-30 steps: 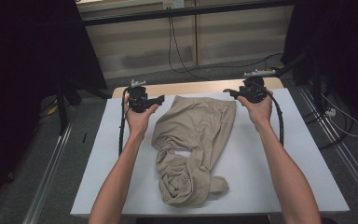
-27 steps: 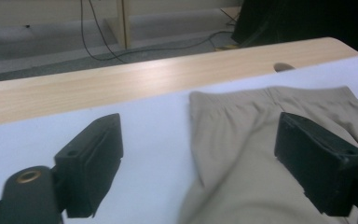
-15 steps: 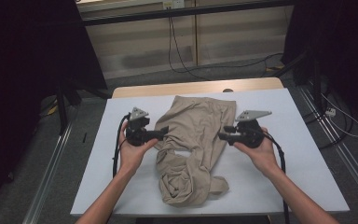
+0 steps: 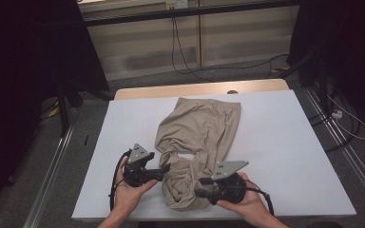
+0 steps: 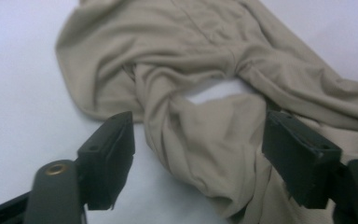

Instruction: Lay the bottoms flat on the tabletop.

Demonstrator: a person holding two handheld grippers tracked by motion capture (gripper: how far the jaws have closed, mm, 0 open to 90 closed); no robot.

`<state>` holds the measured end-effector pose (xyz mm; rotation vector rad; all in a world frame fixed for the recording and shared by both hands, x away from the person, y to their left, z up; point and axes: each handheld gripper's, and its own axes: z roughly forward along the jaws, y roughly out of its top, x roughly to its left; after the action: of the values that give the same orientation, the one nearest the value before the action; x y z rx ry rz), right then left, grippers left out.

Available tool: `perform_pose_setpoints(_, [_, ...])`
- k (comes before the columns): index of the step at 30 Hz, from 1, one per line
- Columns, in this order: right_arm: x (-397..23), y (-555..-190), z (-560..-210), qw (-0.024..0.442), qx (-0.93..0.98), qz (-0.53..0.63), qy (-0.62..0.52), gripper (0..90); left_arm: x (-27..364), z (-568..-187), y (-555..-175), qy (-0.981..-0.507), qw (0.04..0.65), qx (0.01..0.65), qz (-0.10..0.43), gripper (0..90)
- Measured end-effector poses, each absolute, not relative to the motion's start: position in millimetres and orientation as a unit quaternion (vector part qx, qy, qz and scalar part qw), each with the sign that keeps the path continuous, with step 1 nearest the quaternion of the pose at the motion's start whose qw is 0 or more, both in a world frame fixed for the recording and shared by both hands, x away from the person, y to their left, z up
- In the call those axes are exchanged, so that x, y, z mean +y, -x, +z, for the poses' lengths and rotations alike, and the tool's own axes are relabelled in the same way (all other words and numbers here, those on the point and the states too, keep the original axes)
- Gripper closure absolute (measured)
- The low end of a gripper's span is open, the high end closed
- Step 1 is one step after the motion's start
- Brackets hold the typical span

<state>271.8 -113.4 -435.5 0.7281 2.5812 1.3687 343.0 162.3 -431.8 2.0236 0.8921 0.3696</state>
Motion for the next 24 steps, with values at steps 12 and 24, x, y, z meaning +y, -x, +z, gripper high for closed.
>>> perform_pose_setpoints(12, [-75.6,-280.4,-447.5,0.078,0.872,0.43,-0.219,16.1,154.9,-439.0,-343.4,-0.817,0.414,0.365,0.167,19.9])
perform_pose_setpoints(24, [-74.2,-285.1,-456.6,0.122,0.862,0.433,-0.235,64.8,158.1,-439.1,-346.4,-0.81,0.419,0.378,0.159,18.8])
